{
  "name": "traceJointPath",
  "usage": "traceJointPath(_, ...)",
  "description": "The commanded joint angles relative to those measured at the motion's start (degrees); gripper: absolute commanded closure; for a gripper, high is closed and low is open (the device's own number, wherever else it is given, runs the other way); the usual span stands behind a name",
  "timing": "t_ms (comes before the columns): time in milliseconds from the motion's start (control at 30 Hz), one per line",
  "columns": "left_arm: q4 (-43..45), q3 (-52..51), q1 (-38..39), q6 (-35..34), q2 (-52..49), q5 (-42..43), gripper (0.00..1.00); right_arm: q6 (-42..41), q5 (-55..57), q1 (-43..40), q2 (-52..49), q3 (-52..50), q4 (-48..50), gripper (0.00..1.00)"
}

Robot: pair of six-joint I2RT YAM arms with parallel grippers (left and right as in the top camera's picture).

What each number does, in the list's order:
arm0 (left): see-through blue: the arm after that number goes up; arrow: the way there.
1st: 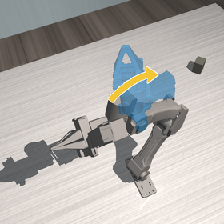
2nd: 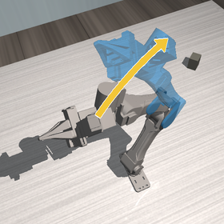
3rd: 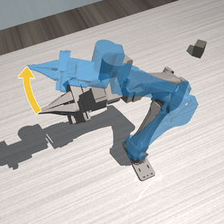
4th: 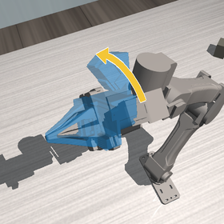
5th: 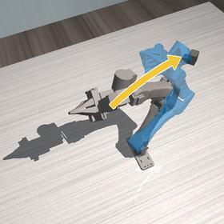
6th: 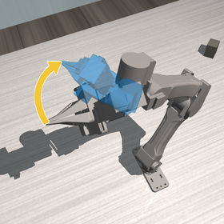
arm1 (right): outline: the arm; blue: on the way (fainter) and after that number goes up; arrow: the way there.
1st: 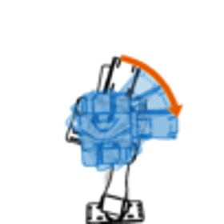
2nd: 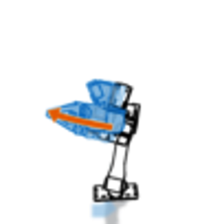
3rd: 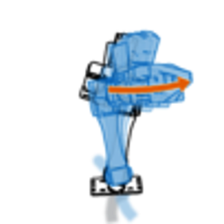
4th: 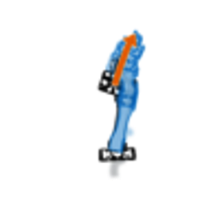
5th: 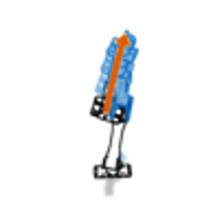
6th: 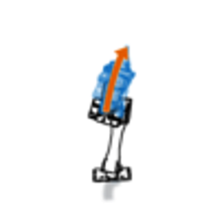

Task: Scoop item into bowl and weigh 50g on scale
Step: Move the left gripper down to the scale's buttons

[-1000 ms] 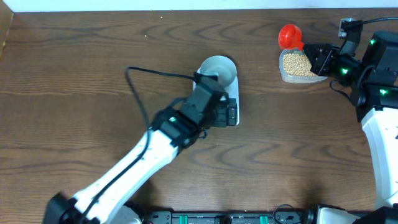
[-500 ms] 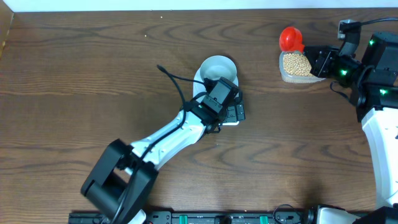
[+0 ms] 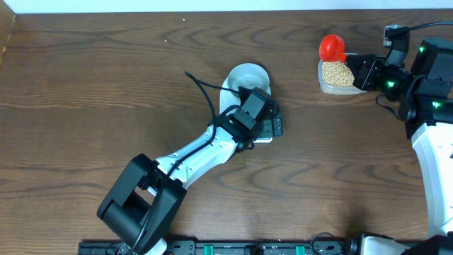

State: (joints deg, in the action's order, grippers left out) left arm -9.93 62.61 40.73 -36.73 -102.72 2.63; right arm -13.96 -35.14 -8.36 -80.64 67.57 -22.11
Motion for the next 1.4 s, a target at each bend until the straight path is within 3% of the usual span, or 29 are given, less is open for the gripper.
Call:
traceJointPath(0, 0.4, 0.4, 0.9, 3.8, -1.0, -0.7, 0.04, 1.1, 0.5, -0.2, 0.0, 0.9, -0.2, 0.99)
traceJointPath(1367, 1.0, 0.4, 1.2, 4.0, -3.8, 1.0, 0.04, 2.1, 1.2, -0.2, 0.0, 0.9, -1.5, 0.99)
